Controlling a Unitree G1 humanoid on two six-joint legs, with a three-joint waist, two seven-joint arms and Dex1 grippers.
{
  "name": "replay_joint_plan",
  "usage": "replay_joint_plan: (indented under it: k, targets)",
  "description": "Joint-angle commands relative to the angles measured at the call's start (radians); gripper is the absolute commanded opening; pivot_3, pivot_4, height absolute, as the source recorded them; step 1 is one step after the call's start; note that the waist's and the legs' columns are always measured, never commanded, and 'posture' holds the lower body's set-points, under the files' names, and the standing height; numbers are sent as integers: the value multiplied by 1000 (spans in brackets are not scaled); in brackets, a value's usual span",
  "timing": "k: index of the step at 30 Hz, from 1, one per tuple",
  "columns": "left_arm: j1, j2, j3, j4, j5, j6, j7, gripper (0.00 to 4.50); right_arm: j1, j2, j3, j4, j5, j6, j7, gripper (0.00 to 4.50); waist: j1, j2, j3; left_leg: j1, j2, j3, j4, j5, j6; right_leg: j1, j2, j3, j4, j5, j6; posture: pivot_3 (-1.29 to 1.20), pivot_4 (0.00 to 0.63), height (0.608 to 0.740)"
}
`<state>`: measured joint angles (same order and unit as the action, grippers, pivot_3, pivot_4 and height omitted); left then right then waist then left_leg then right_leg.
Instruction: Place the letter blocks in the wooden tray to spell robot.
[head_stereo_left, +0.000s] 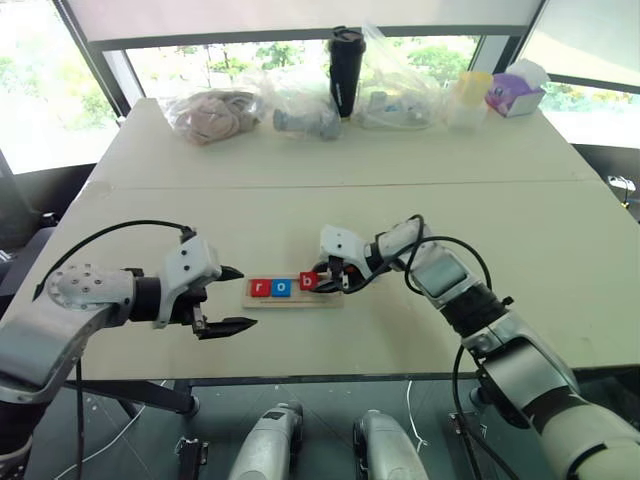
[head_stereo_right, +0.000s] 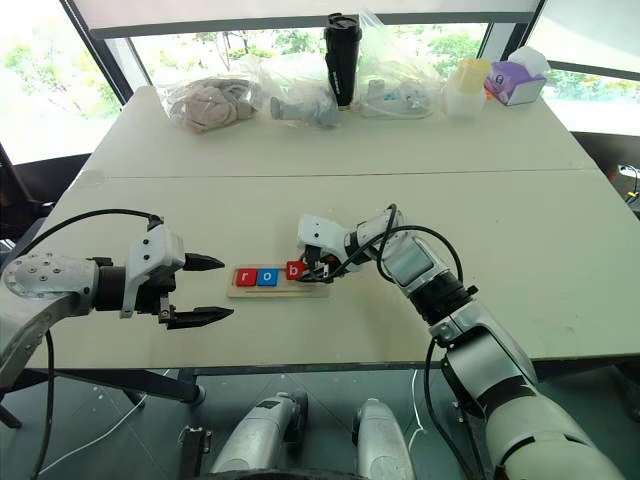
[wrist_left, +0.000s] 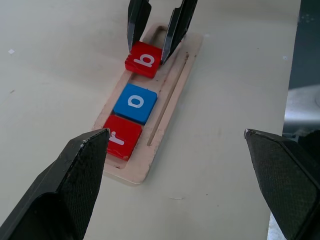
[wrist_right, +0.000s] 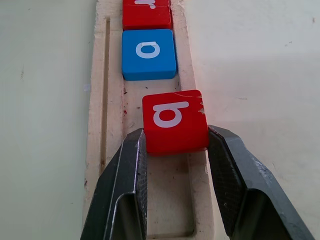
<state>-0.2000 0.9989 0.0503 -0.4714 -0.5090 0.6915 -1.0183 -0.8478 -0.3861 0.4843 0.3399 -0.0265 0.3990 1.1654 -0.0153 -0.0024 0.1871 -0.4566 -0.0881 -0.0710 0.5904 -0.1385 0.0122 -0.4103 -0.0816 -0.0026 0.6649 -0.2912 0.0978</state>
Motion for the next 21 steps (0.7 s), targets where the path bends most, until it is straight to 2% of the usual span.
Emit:
replay_joint_plan:
  k: [1,21]
  targets:
    - [-6,-2,4,-11,6,-10,7,4500,-11,5,5,-40,-7,8,16,1139,0,0,0,0,0,0,0,0,0,0,0,0,0,0,0,0,150,740]
    - [-22,-17,-15,-1,29,-18,16,4500,13,48,23,-112,-19,73,-10,1139,0,0,0,0,0,0,0,0,0,0,0,0,0,0,0,0,150,740]
